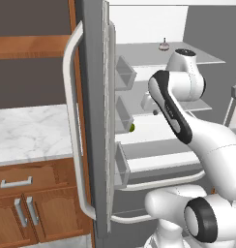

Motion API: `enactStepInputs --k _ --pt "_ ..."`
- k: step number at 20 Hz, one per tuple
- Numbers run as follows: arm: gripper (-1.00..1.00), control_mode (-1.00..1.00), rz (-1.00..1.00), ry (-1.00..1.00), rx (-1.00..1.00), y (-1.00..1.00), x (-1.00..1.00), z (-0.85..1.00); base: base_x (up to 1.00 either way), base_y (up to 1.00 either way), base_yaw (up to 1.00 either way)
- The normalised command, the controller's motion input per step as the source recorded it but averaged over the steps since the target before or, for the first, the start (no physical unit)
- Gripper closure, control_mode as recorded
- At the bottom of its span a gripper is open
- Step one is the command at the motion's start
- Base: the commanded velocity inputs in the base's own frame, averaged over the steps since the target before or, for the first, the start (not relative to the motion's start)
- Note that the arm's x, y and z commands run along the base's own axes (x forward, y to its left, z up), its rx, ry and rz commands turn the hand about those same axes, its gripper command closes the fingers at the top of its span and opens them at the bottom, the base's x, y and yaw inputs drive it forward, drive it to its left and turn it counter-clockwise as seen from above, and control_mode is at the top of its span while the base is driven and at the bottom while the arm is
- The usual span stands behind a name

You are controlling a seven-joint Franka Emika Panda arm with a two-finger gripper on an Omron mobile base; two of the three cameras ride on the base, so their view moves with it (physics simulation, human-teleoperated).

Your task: Fully open the fridge drawer.

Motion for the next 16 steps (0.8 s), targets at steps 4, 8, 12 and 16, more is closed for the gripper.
enactStepInputs --k 4,8,12,16 --pt "-1.0 -1.0 0.0 0.0 0.0 -0.03 0.0 0.0 0.0 0.0 0.0" --pt "-1.0 -1.0 -0.01 0.0 0.02 -0.23 0.0 -0.08 0.0 0.0 0.0" --pt "-1.0 -1.0 -0.01 0.0 0.0 -0.21 0.0 -0.24 0.0 0.0 0.0" --pt "-1.0 -1.0 -0.04 0.0 0.0 -0.37 0.0 -0.47 0.0 0.0 0.0"
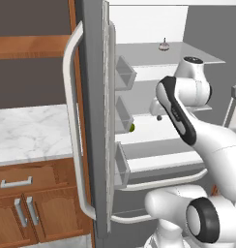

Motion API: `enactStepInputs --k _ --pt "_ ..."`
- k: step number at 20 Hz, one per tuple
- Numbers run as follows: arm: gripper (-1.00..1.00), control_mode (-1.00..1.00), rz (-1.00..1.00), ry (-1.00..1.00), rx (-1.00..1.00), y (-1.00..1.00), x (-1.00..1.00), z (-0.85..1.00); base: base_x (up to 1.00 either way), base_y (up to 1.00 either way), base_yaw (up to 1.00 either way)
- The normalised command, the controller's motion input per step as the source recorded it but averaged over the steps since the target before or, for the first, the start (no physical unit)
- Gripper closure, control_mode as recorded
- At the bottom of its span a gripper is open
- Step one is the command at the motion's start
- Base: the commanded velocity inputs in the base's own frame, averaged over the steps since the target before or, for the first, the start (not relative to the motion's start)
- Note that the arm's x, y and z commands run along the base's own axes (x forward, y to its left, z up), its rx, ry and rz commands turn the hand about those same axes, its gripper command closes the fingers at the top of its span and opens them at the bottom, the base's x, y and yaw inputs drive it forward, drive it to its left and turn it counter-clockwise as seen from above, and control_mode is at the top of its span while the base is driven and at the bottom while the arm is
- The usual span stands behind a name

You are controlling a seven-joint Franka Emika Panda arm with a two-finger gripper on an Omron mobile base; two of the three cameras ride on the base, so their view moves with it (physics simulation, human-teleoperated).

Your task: Fully open the fridge drawer.

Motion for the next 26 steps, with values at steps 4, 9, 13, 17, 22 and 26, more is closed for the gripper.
enactStepInputs --k 4,9,13,17,22,26 --pt "-1.0 -1.0 -0.01 0.0 -0.02 -0.07 0.14 -0.73 0.0 0.0 0.0" --pt "-1.0 -1.0 0.0 0.0 -0.04 0.05 0.31 -0.69 0.0 0.0 0.0" --pt "-1.0 -1.0 0.0 0.0 0.0 0.0 0.46 -0.33 0.0 0.0 0.0" --pt "-1.0 -1.0 0.0 0.0 0.0 0.0 0.51 -0.24 0.0 0.0 0.0" --pt "-1.0 -1.0 0.0 -0.03 0.0 -0.05 0.49 -0.22 0.0 0.0 0.0" --pt "-1.0 -1.0 -0.02 -0.01 0.0 -0.05 0.37 -0.16 0.0 0.0 0.0"
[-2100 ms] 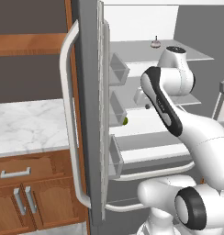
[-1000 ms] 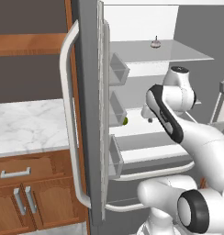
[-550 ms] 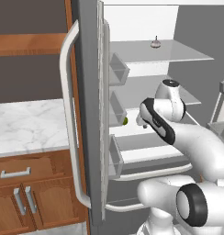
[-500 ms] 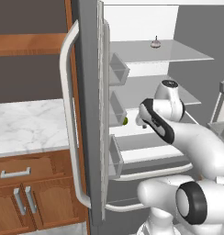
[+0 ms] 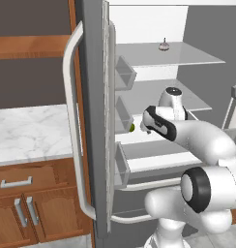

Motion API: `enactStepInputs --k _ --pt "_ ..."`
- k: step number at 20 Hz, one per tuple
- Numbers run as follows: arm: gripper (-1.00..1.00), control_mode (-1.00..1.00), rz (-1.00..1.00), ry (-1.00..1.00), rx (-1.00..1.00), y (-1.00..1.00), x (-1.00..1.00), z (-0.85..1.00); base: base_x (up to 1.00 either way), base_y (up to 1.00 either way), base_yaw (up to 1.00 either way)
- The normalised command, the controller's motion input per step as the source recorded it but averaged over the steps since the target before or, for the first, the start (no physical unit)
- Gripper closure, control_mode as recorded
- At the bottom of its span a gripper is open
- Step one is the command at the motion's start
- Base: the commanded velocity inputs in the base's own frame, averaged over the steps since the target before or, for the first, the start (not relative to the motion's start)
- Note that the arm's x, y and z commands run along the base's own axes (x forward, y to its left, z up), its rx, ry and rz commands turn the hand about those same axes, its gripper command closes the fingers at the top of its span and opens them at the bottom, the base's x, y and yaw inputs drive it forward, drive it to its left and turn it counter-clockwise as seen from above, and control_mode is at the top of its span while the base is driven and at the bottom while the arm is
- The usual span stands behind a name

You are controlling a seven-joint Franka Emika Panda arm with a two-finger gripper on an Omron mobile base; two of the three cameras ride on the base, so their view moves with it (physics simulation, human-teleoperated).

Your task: Fully open the fridge drawer.

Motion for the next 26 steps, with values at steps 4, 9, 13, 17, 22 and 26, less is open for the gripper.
enactStepInputs --k 4,9,13,17,22,26 --pt "-1.0 -1.0 -0.12 0.0 0.0 0.0 0.21 -0.23 0.0 0.0 0.0" --pt "-1.0 -1.0 -0.17 0.0 0.0 0.0 0.15 -0.27 0.0 0.0 0.0" --pt "-1.0 -1.0 -0.19 0.0 0.0 -0.03 0.13 -0.3 0.0 0.0 0.0" --pt "-1.0 -1.0 -0.18 0.0 0.0 -0.04 0.13 -0.38 0.0 0.0 0.0" --pt "-1.0 -1.0 -0.15 0.0 0.0 -0.07 0.29 -0.24 0.0 0.0 0.0" --pt "-1.0 -1.0 -0.03 0.0 0.0 -0.04 0.31 -0.24 0.0 0.0 0.0"
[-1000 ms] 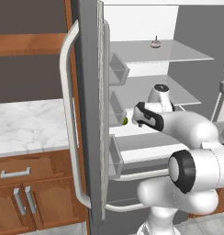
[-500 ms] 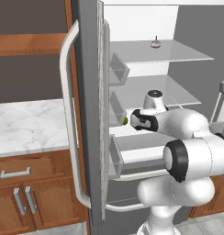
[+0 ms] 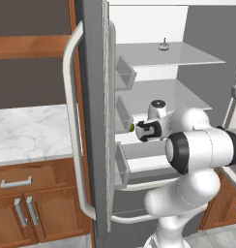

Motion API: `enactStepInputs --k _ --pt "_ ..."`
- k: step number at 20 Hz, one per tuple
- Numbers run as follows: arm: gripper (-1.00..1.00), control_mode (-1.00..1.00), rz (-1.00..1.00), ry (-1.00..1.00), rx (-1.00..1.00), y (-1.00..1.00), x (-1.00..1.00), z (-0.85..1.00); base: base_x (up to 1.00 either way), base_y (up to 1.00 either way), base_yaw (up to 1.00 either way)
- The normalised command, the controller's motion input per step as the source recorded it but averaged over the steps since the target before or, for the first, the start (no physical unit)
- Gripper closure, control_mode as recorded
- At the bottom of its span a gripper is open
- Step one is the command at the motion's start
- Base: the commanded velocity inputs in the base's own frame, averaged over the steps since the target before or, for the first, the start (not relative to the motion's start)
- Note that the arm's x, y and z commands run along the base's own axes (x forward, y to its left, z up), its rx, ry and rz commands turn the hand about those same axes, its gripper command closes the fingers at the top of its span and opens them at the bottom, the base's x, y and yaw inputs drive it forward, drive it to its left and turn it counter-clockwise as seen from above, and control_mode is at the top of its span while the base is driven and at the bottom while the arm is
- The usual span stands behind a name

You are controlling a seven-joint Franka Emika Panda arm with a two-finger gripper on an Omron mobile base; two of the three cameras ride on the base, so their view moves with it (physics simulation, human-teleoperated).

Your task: Fully open the fridge drawer.

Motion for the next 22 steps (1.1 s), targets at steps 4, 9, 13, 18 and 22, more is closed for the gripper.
enactStepInputs --k 4,9,13,18,22 --pt "-1.0 -1.0 -0.01 0.0 0.0 -0.1 0.12 -0.3 0.0 0.0 0.0" --pt "-1.0 -1.0 -0.04 0.08 0.0 -0.3 -0.24 -0.3 0.0 0.0 0.0" --pt "-1.0 -1.0 -0.03 0.04 0.0 -0.6 -0.93 -0.3 0.0 0.0 0.0" --pt "-1.0 -1.0 0.0 0.0 0.0 -0.74 -1.0 -0.34 0.0 0.0 0.0" --pt "-1.0 -1.0 0.0 0.0 0.0 -0.72 -1.0 -0.39 0.0 0.0 0.0"
